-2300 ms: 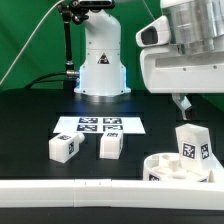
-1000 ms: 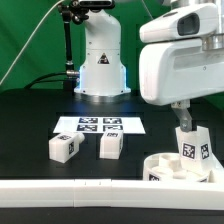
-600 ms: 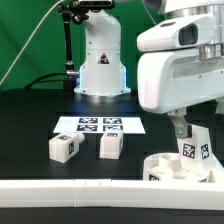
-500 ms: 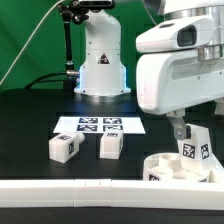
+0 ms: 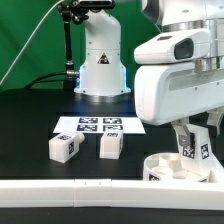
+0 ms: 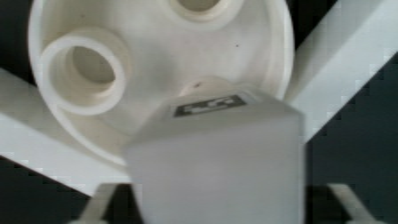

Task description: Assemble stool

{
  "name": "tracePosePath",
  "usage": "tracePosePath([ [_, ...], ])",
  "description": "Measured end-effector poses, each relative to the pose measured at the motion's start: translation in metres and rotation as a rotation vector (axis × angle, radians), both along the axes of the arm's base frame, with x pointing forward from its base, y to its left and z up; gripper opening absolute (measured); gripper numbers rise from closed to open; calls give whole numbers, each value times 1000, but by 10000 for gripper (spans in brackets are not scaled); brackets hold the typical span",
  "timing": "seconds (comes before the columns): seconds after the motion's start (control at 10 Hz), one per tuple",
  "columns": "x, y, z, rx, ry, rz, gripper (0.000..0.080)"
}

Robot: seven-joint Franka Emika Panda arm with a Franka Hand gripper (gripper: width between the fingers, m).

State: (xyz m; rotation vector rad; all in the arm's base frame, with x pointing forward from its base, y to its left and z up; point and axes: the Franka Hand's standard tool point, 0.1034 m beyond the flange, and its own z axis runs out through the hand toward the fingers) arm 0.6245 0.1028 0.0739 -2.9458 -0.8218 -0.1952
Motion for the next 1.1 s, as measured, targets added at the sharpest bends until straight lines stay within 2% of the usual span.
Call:
tracePosePath([
  [0.1,0,0,0,0,0,-1,340],
  [0.4,0,0,0,3,4,-29,340],
  [0.7,0,1,-1,34,29,-266,340],
  [1.1,0,0,-1,84,72,-784,340],
])
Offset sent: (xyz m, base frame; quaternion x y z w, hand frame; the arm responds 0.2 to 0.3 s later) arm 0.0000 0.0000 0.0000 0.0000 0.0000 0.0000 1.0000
